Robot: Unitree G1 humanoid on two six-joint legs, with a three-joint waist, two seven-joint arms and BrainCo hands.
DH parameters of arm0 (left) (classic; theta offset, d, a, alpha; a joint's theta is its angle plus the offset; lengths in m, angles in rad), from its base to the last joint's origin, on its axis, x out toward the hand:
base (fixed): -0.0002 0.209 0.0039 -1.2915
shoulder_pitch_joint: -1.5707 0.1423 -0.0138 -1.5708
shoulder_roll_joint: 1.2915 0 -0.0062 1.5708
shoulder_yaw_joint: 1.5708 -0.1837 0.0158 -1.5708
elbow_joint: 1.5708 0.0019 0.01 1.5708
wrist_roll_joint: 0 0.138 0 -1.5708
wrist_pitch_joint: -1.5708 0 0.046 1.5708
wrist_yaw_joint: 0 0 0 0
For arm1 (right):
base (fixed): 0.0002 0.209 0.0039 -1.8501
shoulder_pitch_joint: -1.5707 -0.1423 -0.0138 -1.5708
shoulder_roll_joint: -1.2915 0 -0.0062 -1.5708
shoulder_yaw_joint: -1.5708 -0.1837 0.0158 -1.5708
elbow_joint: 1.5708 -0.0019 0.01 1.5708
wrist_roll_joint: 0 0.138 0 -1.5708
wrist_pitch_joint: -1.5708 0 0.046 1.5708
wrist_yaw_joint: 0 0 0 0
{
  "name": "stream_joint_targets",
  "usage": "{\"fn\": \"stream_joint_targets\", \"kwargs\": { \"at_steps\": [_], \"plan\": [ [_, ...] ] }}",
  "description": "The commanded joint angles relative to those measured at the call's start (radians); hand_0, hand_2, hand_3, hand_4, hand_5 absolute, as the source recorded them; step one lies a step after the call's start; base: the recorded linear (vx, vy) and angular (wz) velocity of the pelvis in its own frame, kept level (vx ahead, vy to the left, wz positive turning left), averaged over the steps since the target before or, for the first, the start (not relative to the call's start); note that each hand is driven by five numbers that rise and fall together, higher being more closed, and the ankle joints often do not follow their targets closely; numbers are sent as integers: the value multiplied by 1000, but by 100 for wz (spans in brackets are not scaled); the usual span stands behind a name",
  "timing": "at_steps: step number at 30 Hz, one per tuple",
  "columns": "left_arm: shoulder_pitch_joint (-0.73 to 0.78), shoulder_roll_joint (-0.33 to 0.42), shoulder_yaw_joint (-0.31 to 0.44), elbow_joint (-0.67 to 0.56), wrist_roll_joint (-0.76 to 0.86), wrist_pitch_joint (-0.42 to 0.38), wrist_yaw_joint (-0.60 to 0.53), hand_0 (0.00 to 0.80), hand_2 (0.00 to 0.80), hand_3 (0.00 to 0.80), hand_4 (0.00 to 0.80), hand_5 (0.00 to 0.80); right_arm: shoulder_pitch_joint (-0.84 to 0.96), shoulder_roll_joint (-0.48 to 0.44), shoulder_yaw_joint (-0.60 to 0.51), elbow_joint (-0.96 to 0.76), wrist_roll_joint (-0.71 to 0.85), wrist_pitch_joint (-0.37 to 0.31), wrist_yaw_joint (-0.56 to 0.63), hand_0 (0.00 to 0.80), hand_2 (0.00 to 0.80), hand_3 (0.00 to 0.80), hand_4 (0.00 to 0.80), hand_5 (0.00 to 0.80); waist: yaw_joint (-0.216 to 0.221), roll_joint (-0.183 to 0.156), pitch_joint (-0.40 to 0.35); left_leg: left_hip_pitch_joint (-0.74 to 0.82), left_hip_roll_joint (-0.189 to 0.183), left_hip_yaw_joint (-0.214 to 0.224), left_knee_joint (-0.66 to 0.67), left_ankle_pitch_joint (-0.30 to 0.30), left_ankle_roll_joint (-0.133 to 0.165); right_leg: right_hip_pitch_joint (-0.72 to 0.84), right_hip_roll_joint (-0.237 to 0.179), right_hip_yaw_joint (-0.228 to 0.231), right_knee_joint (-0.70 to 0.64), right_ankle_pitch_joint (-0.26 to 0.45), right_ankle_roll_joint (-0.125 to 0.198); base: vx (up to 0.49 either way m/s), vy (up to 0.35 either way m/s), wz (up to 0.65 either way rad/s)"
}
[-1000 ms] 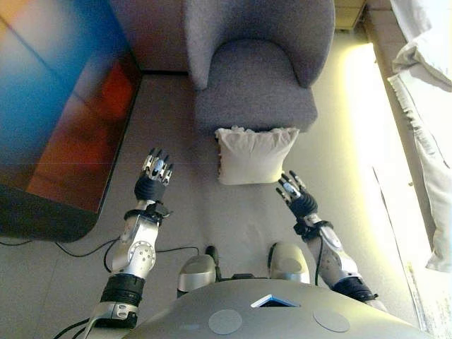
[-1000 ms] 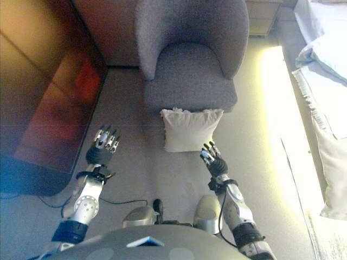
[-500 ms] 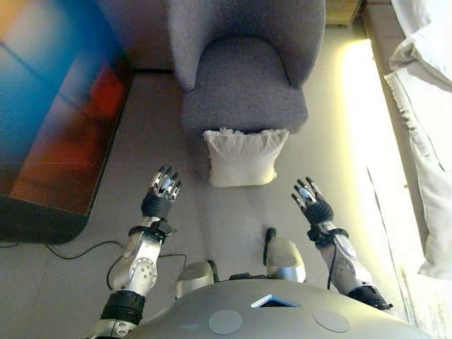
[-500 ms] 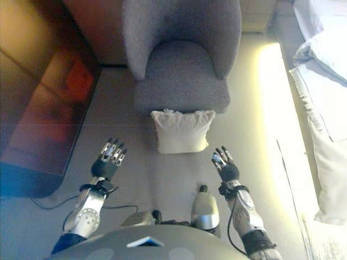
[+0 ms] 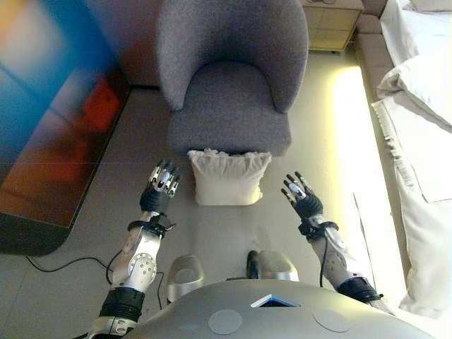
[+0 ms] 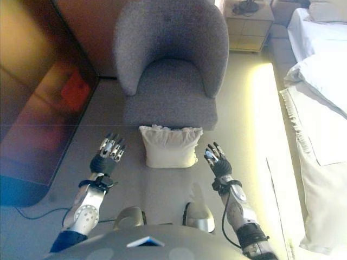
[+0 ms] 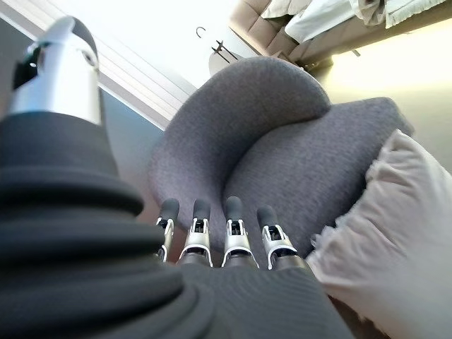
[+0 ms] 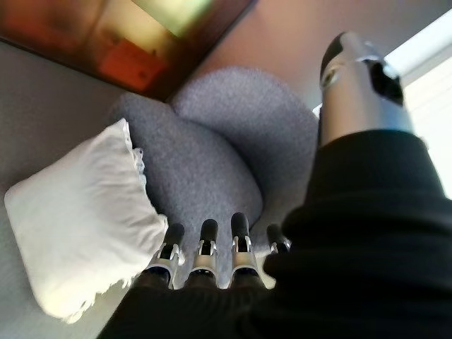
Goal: Pick up the cushion and take it to the sofa
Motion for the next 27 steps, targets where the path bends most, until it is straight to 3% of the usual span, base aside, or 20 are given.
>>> {"fn": "stream_joint_targets", "kwargs": {
  "at_steps": [1,3,6,10,14,15,16,17,19,21,22,24,27],
  "plan": [
    [-18,22,35,-77,-29,-53,-5,0,0,0,0,0,6,-12,-12,-77,30,-58,40,0,0,0,0,0,51,33,39,-61,35,0,-296,195,-18,98,-10,103,-92,70,125,503,95,-10],
    [-4,20,46,-79,-26,-60,-11,0,0,0,0,0,7,-10,-11,-76,34,-60,42,0,0,0,0,0,78,32,42,-83,24,-23,-374,207,-24,152,-11,125,-86,27,134,543,73,-23],
    [24,14,73,-69,-25,-63,-19,0,0,0,0,0,15,-5,-17,-69,29,-42,53,0,0,0,0,0,98,45,31,-113,30,-38,-390,202,-25,199,-8,151,-67,-33,137,455,77,-54],
    [62,9,88,-57,-25,-79,-47,0,0,0,0,0,36,0,-21,-68,18,-22,72,0,0,0,0,0,105,65,20,-155,47,1,-409,223,-35,241,-5,158,-53,-96,137,538,185,-37],
    [55,26,86,-59,-16,-80,-44,0,0,0,0,0,19,2,-7,-70,14,-20,52,0,0,0,0,0,121,64,26,-138,21,1,-363,184,-10,251,-38,151,15,-120,151,468,256,-36],
    [51,36,88,-61,-15,-77,-41,0,0,0,0,0,15,5,-3,-75,20,-19,42,0,0,0,0,0,132,59,27,-167,2,-31,-269,180,-6,250,-67,151,72,-96,169,464,268,-10],
    [50,49,85,-52,-16,-81,-44,0,0,0,0,0,10,4,2,-71,26,-26,25,0,0,0,0,0,136,53,23,-179,-18,-35,-202,138,16,245,-94,148,121,-70,178,537,330,-16],
    [48,54,90,-48,-8,-74,-37,0,0,0,0,0,6,10,-1,-66,20,-25,9,0,0,0,0,0,149,43,14,-185,-38,-42,-175,114,37,252,-128,138,180,2,198,407,262,-35],
    [28,77,89,-42,-4,-51,-49,0,0,0,0,0,4,24,0,-68,32,-46,-9,0,0,0,0,0,157,38,1,-159,-68,-8,-163,75,81,231,-182,121,363,186,225,388,297,-35],
    [7,90,72,-47,11,-41,-26,0,0,0,0,0,-6,39,9,-69,29,-59,-26,0,0,0,0,0,148,58,-3,-102,-87,-7,-169,41,107,130,-204,122,527,277,220,423,316,-6],
    [-8,92,69,-50,13,-29,-16,0,0,0,0,0,-16,50,8,-55,21,-69,-29,0,0,0,0,0,143,66,-3,-72,-95,2,-173,29,115,78,-226,102,552,287,211,377,232,5],
    [-27,91,75,-51,19,-10,-10,0,0,0,0,0,-29,61,8,-38,24,-74,-31,0,0,0,0,0,136,64,3,-38,-109,20,-172,13,116,13,-258,59,492,288,200,324,72,1],
    [-7,97,96,-63,7,-6,-19,0,0,0,0,0,-13,68,0,-63,8,-49,-18,0,0,0,0,0,104,50,27,46,-118,20,-186,-21,94,-55,-276,-1,276,256,190,298,-135,-16]
  ]
}}
